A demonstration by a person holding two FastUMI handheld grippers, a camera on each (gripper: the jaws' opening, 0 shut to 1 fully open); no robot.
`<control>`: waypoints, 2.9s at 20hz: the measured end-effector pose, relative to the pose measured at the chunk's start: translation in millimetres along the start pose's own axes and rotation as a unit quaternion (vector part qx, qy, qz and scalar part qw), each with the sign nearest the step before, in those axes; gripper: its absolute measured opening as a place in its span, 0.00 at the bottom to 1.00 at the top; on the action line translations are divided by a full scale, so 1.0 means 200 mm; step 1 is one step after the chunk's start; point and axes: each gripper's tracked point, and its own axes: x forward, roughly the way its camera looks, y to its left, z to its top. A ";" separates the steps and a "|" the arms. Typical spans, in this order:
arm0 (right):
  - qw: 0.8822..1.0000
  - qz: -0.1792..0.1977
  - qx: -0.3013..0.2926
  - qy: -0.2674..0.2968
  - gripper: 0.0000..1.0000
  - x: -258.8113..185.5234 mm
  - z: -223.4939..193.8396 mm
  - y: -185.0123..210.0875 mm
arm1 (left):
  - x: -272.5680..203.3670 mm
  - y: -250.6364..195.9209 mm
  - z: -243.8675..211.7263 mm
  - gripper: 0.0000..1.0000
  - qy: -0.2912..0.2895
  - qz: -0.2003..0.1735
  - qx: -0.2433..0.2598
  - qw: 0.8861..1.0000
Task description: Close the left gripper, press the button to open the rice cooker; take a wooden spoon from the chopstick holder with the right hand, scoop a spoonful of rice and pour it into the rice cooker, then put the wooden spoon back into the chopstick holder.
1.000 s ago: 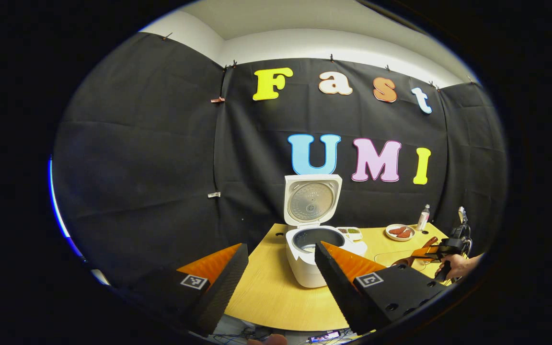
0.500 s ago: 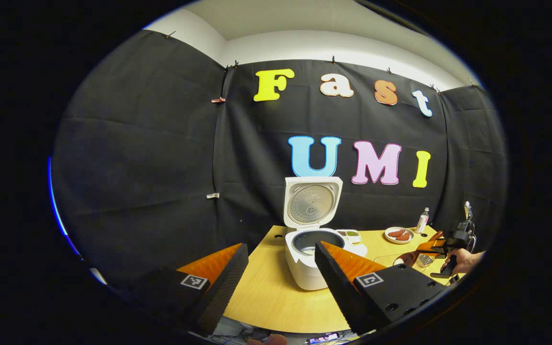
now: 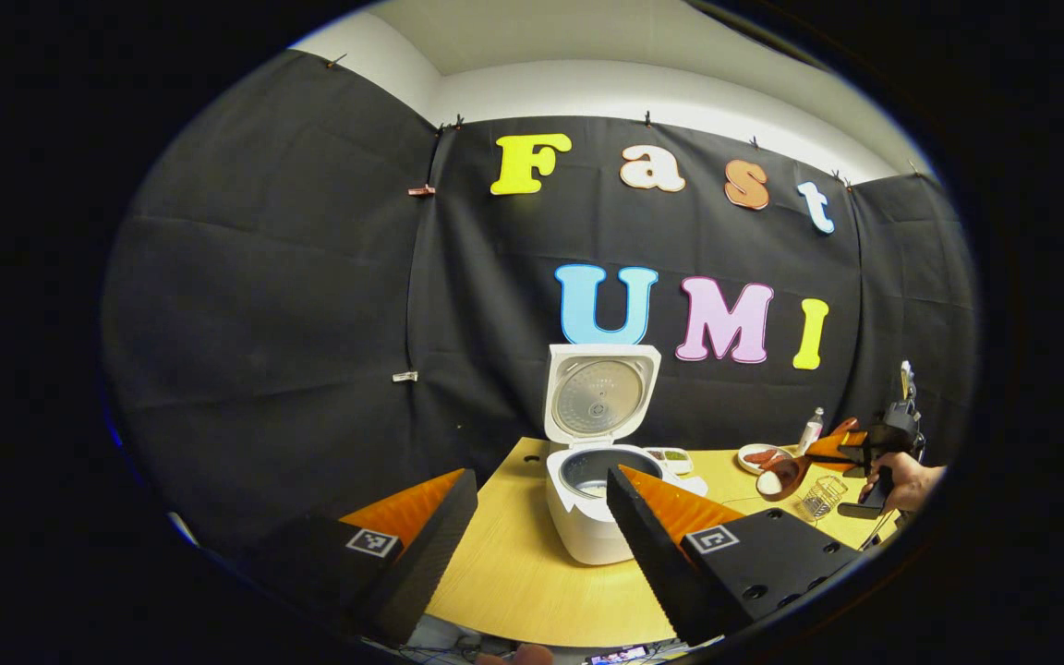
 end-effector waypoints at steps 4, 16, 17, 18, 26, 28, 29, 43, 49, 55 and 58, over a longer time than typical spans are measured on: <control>0.999 0.037 0.009 -0.006 0.14 0.05 0.01 0.30 | 0.01 0.01 -0.02 0.97 0.003 -0.001 -0.002 1.000; 0.997 0.064 -0.042 0.029 0.14 0.42 -0.37 0.74 | 0.01 0.11 -0.11 0.94 0.016 0.014 -0.026 0.999; 0.996 0.060 -0.054 0.031 0.14 0.45 -0.40 0.73 | 0.00 0.13 -0.11 0.95 0.015 0.018 -0.026 0.999; 0.996 0.055 -0.065 0.036 0.14 0.48 -0.44 0.73 | 0.01 0.14 -0.11 0.95 0.015 0.021 -0.025 0.999; 0.991 0.040 -0.111 0.054 0.14 0.68 -0.62 0.74 | -0.01 0.22 -0.15 0.95 0.025 0.036 -0.029 0.999; 0.989 0.034 -0.133 0.057 0.14 0.74 -0.65 0.74 | -0.01 0.23 -0.17 0.95 0.029 0.039 -0.031 0.998; 0.987 0.032 -0.146 0.058 0.14 0.76 -0.66 0.75 | -0.01 0.23 -0.17 0.95 0.031 0.041 -0.031 0.998; 0.910 0.079 -0.403 0.055 0.14 0.89 -0.80 0.98 | 0.00 0.30 -0.15 0.95 0.016 0.055 0.008 0.998; 0.878 0.100 -0.465 0.054 0.14 0.88 -0.83 1.04 | -0.03 0.30 -0.04 0.95 -0.017 0.067 0.061 0.996; 0.827 0.126 -0.544 0.058 0.14 0.85 -0.92 1.08 | -0.03 0.27 -0.01 0.97 -0.026 0.063 0.133 0.989; 0.808 0.138 -0.570 0.053 0.10 0.83 -0.94 1.12 | -0.02 0.25 -0.01 0.96 -0.027 0.055 0.131 0.989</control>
